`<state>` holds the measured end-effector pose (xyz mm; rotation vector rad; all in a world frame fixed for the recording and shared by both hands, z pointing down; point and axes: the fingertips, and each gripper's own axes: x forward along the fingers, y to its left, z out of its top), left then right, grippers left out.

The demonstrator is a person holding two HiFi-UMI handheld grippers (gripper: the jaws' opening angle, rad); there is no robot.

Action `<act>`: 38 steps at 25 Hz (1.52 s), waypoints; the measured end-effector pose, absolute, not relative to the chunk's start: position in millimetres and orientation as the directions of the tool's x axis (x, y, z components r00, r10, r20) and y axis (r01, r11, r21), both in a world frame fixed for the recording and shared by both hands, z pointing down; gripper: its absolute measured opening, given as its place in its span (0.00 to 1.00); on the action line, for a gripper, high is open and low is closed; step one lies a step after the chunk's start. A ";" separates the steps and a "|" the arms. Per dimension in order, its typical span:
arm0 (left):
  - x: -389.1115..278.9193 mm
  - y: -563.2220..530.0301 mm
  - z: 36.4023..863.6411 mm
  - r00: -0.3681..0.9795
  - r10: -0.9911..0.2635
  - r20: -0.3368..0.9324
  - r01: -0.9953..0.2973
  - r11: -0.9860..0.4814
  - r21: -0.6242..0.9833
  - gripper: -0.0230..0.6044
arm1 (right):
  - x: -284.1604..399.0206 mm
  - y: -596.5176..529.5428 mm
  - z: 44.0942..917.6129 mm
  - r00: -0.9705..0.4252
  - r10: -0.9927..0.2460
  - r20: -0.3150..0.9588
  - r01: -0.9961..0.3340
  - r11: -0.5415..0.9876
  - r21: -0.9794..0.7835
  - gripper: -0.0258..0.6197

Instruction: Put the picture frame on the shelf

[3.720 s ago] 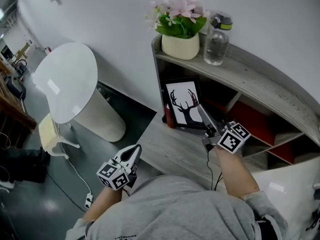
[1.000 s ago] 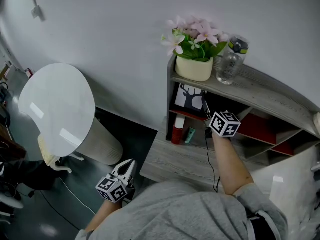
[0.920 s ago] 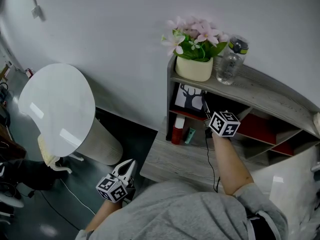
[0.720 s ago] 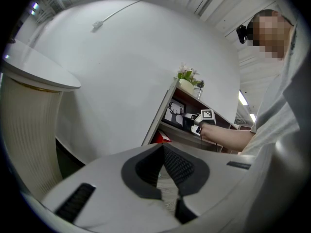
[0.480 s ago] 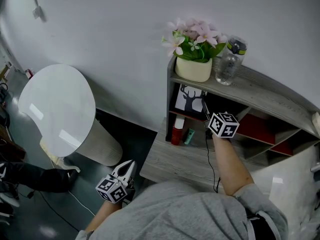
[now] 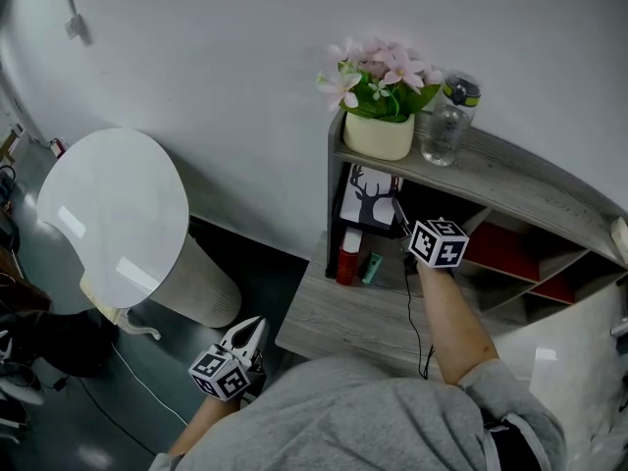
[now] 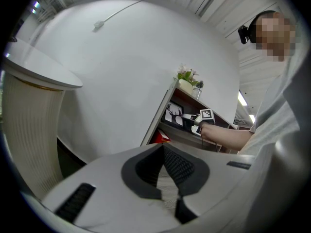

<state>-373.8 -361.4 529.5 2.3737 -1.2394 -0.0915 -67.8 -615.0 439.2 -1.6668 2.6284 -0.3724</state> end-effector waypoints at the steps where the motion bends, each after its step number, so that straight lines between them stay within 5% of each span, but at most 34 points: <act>1: -374.0 -360.7 529.4 0.593 -0.791 0.149 -0.761 -0.492 0.423 0.05 | -67.7 -614.9 438.8 -0.436 -0.892 0.119 -0.890 0.408 -0.202 0.25; 12: -376.7 -358.2 529.5 0.591 -0.794 0.146 -0.762 -0.488 0.426 0.05 | -58.9 -629.3 409.0 -0.345 -0.938 -0.006 -0.931 0.344 -0.121 0.20; 38: -372.7 -362.4 525.6 0.605 -0.785 0.132 -0.754 -0.511 0.414 0.05 | -52.0 -621.9 419.0 -0.298 -0.952 0.064 -0.954 0.297 -0.023 0.27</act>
